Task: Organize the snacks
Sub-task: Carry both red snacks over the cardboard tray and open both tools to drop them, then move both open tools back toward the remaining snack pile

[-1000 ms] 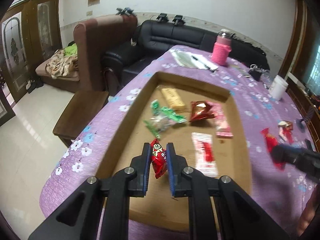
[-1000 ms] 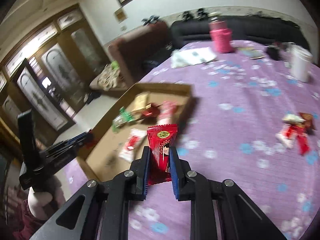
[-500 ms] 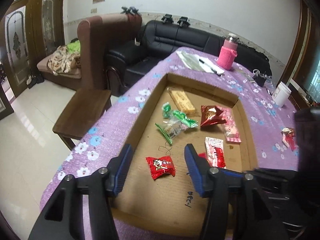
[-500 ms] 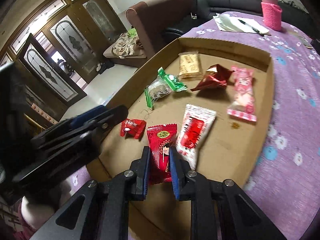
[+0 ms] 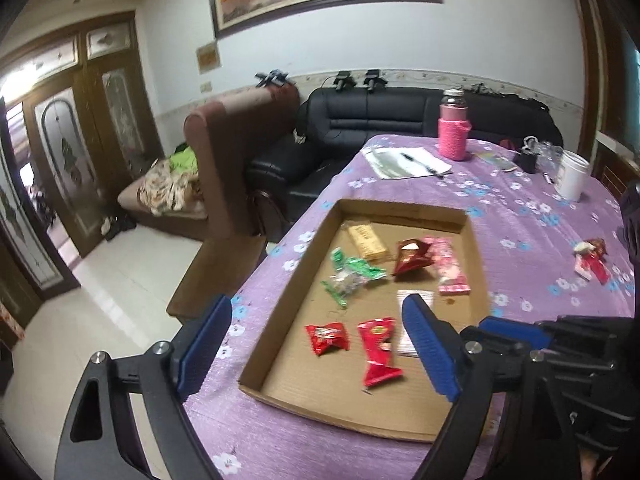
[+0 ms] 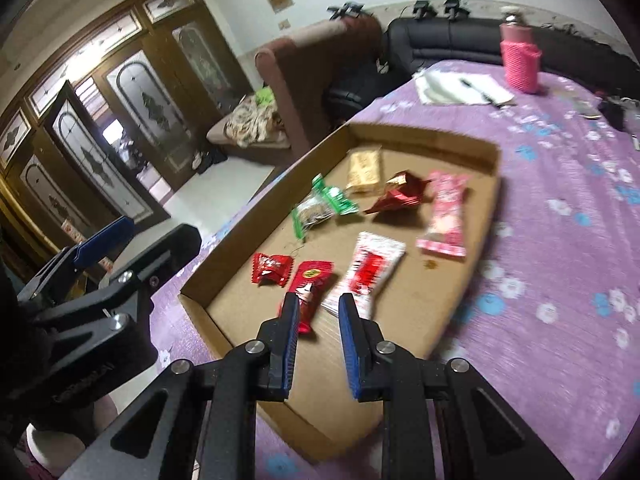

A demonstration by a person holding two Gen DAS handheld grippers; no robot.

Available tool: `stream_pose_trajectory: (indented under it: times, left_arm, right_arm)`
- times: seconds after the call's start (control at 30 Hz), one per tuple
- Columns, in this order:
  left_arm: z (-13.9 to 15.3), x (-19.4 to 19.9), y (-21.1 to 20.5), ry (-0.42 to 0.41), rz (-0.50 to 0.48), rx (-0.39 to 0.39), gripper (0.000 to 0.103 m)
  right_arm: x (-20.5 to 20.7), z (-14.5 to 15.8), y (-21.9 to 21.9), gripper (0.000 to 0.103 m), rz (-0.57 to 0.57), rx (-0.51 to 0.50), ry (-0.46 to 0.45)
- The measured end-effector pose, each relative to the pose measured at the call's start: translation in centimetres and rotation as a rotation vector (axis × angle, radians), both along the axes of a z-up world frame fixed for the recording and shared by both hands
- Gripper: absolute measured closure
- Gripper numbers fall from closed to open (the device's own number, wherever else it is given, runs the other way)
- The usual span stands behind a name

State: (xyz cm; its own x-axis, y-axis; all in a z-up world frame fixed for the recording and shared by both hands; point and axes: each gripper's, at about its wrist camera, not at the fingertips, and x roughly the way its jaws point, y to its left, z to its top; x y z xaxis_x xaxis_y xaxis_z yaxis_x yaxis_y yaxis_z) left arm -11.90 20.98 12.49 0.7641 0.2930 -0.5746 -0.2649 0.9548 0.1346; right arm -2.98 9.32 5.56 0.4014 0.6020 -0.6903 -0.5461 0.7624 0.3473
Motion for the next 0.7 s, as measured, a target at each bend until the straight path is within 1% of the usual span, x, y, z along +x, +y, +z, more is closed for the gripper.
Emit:
stream_pose_trajectory:
  times: [0.13,0.33,0.57,0.7]
  left_arm:
    - [0.8,-0.6,-2.7,-0.007,-0.052,0.019,0.015]
    - [1.1,-1.0,-6.0,0.002,-0.109,0.052,0.015]
    - [1.3,-1.4,-8.5,0.009,-0.153,0.081,0.015]
    - [1.1,-1.5,-9.5,0.020,-0.171,0.093,0.015]
  right_arm:
    - [-0.9,0.7,-2.9,0.081,-0.049,0.011,-0.018]
    - [-2.0,1.0,-6.8,0.081,-0.113,0.020,-0.030]
    - [-2.7,0.7,-10.6,0.081,-0.177,0.041,-0.020]
    - [-2.9,0.4,-12.0,0.081,-0.202,0.048,-0.017]
